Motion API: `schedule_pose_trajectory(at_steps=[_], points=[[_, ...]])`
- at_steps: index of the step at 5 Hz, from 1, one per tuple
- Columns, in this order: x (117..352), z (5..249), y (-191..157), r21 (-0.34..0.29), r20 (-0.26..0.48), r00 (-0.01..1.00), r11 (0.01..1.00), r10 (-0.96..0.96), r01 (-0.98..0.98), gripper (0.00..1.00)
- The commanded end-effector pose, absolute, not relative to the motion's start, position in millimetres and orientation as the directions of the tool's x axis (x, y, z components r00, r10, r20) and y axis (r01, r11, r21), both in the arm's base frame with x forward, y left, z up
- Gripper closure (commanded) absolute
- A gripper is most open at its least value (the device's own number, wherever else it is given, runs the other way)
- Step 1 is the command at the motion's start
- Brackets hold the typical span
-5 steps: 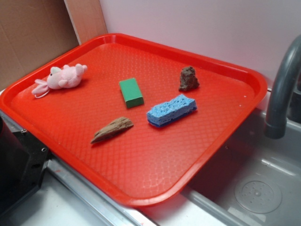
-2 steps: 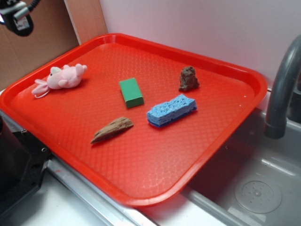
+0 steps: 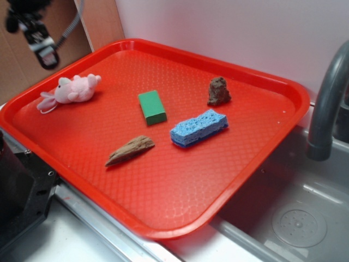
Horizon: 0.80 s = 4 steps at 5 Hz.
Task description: Grab the pink bunny.
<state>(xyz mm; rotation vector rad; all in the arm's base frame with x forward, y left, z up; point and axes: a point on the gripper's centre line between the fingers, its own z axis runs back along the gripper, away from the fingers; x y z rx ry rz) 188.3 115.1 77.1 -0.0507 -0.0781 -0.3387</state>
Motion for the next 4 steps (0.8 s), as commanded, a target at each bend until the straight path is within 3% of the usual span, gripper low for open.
schedule_pose_trajectory(at_steps=[1, 2, 3, 4], points=[[167, 22, 91, -0.029, 0.132, 0.877, 0.883, -0.461, 0.469, 0.00], [144, 5, 96, -0.037, 0.072, 0.895, 0.895, -0.441, 0.444, 1.00], [129, 8, 96, -0.010, 0.062, 0.890, 0.891, -0.452, 0.453, 1.00], [110, 30, 100, 0.035, 0.068, 0.896, 0.899, -0.438, 0.437, 1.00]])
